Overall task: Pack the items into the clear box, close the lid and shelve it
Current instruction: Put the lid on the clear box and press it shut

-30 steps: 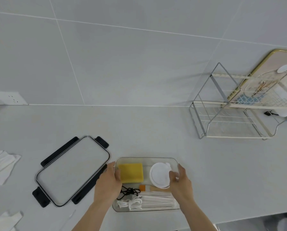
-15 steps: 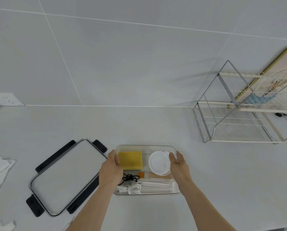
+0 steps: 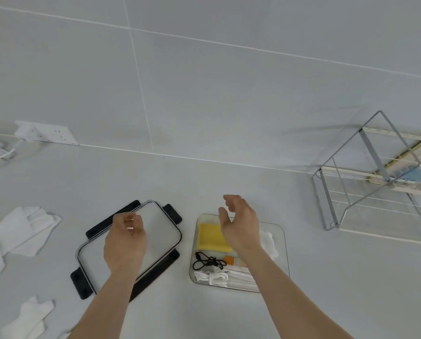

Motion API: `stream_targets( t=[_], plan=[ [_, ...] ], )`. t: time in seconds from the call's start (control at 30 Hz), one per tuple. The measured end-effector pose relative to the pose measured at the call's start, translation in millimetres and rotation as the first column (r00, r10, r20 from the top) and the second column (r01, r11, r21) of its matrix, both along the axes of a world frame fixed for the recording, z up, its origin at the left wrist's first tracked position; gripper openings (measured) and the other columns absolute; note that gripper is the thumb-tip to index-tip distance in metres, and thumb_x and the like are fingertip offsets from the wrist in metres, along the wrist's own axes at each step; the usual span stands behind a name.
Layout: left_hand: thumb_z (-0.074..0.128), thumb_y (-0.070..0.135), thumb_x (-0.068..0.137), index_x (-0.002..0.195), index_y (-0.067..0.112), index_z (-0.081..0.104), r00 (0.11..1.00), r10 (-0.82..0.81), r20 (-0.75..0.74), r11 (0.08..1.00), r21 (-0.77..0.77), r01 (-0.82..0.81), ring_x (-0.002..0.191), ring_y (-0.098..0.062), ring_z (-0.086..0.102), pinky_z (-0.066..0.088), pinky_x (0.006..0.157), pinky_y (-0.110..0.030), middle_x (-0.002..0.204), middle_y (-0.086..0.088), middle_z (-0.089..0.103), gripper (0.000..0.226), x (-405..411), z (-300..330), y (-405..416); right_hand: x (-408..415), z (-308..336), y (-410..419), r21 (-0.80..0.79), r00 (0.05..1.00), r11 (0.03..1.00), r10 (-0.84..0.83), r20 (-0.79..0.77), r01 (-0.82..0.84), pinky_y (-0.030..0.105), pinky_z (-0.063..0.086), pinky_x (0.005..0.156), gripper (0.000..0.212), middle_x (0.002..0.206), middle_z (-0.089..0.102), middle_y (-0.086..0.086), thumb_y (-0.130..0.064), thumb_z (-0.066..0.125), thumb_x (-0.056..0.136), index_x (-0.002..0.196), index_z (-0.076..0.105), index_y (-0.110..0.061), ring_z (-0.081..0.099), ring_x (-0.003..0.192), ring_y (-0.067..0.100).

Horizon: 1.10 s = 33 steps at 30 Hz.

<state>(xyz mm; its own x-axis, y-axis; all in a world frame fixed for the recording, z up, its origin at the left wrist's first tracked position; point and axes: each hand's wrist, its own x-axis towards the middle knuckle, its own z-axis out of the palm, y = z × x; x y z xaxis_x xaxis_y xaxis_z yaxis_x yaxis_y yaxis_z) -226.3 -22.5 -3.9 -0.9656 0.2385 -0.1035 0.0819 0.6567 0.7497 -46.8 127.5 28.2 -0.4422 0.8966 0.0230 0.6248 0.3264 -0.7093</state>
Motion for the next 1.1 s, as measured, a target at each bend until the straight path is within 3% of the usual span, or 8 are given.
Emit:
stream_targets(
  t=[0.23,0.47,0.67,0.8,0.87,0.97,1.03,1.1],
  plan=[
    [0.064,0.031,0.086,0.132,0.016,0.046,0.990,0.041,0.133,0.951,-0.308,0.002,0.125,-0.042,0.035,0.031,0.102,-0.056,0.136,-0.022,0.045,0.051,-5,-28,-42,-29,-22,-5,-0.244,0.934,0.951,0.253,0.252,-0.192,0.040,0.046,0.102,0.048,0.138,0.054,0.005,-0.031,0.059,0.096,0.141,0.046,-0.022,0.055,0.123,0.025],
    [0.064,0.031,0.082,0.143,0.019,0.027,0.933,0.068,0.353,0.925,-0.373,0.073,0.118,-0.044,0.043,0.040,0.097,-0.054,0.135,-0.022,0.040,0.072,-1,-38,-48,-23,-24,1,-0.057,0.641,0.959,0.228,0.733,-0.276,0.041,0.036,0.101,0.038,0.122,0.063,0.007,-0.039,0.050,0.097,0.129,0.052,-0.019,0.053,0.116,0.029],
    [0.065,0.021,0.083,0.138,0.009,0.030,0.908,0.164,0.386,0.936,-0.351,-0.020,0.115,-0.048,0.045,0.040,0.096,-0.052,0.128,-0.031,0.044,0.066,0,-43,-55,-36,-33,2,-0.203,0.612,0.937,0.341,0.714,-0.286,0.047,0.030,0.106,0.058,0.130,0.059,0.010,-0.039,0.053,0.096,0.146,0.032,-0.020,0.048,0.124,0.031],
    [0.060,0.011,0.084,0.130,0.002,0.035,0.892,0.226,0.391,0.927,-0.368,-0.074,0.118,-0.047,0.042,0.038,0.098,-0.050,0.129,-0.034,0.042,0.053,-5,-52,-54,-48,-47,9,-0.472,0.753,0.857,0.449,0.482,-0.209,0.041,0.040,0.108,0.073,0.142,0.050,0.017,-0.030,0.056,0.099,0.157,0.014,-0.016,0.047,0.131,0.035],
    [0.059,0.005,0.083,0.122,-0.001,0.039,0.871,0.268,0.411,0.921,-0.374,-0.107,0.112,-0.047,0.047,0.043,0.094,-0.049,0.124,-0.035,0.046,0.044,-8,-57,-55,-52,-49,11,-0.456,0.808,0.878,0.371,0.457,-0.145,0.039,0.041,0.108,0.069,0.142,0.047,0.019,-0.025,0.054,0.099,0.156,0.016,-0.015,0.045,0.132,0.036],
    [0.058,0.010,0.066,0.091,0.000,0.066,0.877,0.222,0.426,0.944,-0.320,-0.083,0.084,-0.042,0.060,0.051,0.073,-0.040,0.085,-0.027,0.068,0.028,-13,-58,-57,-57,-49,18,-0.436,0.865,0.899,0.203,0.459,0.021,0.037,0.042,0.103,0.061,0.140,0.042,0.018,-0.015,0.056,0.095,0.149,0.026,-0.012,0.047,0.128,0.036],
    [0.047,0.018,0.052,0.061,0.006,0.070,0.895,0.122,0.429,0.963,-0.269,-0.003,0.066,-0.037,0.061,0.045,0.059,-0.032,0.052,-0.016,0.066,0.027,-12,-60,-54,-58,-49,24,-0.434,0.855,0.898,0.175,0.488,0.064,0.037,0.045,0.097,0.054,0.137,0.042,0.018,-0.008,0.058,0.091,0.140,0.034,-0.010,0.050,0.124,0.036],
    [0.052,0.018,0.061,0.064,0.011,0.071,0.897,0.119,0.425,0.967,-0.257,-0.006,0.065,-0.037,0.062,0.048,0.064,-0.035,0.056,-0.013,0.067,0.020,-10,-59,-50,-59,-51,30,-0.419,0.843,0.904,0.154,0.515,0.091,0.039,0.047,0.095,0.050,0.136,0.043,0.017,-0.005,0.060,0.089,0.134,0.038,-0.009,0.050,0.124,0.035]
  ],
)
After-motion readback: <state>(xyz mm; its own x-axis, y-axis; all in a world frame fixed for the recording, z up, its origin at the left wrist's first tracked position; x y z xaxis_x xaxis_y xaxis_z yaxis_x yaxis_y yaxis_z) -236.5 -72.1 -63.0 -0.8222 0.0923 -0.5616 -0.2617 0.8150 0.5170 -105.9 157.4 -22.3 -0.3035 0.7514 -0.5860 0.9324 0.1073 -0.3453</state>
